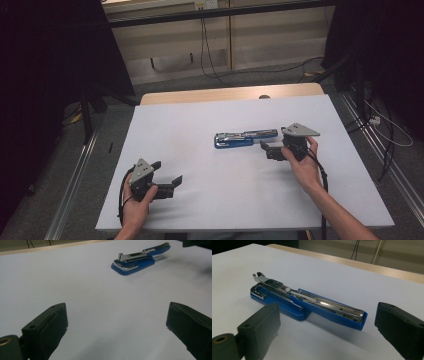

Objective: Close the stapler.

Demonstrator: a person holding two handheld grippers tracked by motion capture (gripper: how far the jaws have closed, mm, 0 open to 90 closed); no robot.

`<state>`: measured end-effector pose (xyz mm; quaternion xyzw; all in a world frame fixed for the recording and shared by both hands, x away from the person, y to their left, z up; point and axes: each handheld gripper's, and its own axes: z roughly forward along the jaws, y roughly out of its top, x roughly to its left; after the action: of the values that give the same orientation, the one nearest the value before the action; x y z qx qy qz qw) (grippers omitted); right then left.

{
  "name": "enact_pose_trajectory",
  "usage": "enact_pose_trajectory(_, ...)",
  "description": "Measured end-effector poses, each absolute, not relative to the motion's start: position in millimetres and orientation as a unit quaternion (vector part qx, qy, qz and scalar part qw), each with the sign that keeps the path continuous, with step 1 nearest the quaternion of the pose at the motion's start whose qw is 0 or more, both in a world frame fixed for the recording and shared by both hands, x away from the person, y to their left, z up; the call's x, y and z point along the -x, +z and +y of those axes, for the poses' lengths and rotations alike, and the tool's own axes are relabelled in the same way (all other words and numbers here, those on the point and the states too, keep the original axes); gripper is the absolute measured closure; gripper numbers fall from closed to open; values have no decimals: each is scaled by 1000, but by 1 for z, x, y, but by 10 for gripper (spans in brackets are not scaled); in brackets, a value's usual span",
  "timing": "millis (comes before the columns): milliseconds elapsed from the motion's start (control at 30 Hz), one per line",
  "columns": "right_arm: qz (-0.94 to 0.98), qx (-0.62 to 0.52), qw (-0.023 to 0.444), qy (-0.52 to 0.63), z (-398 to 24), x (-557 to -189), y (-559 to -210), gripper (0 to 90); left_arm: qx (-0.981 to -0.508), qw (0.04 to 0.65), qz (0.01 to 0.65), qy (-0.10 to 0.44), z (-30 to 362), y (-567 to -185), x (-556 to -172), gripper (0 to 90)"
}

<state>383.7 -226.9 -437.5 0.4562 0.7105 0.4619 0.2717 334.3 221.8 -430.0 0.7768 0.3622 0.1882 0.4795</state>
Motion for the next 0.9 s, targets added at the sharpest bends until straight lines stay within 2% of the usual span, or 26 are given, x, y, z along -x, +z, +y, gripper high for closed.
enact_pose_trajectory(367,706,-465,271,461,-237,-378,-436,86,-784,476,352,189,203,-431,-348,57)
enact_pose_trajectory(600,701,-465,254,477,-242,-379,-437,76,-786,485,338,181,185,-430,-358,57)
enact_pose_trajectory(900,707,-451,255,481,-238,-375,-434,139,-791,487,324,177,166,-436,-378,63)
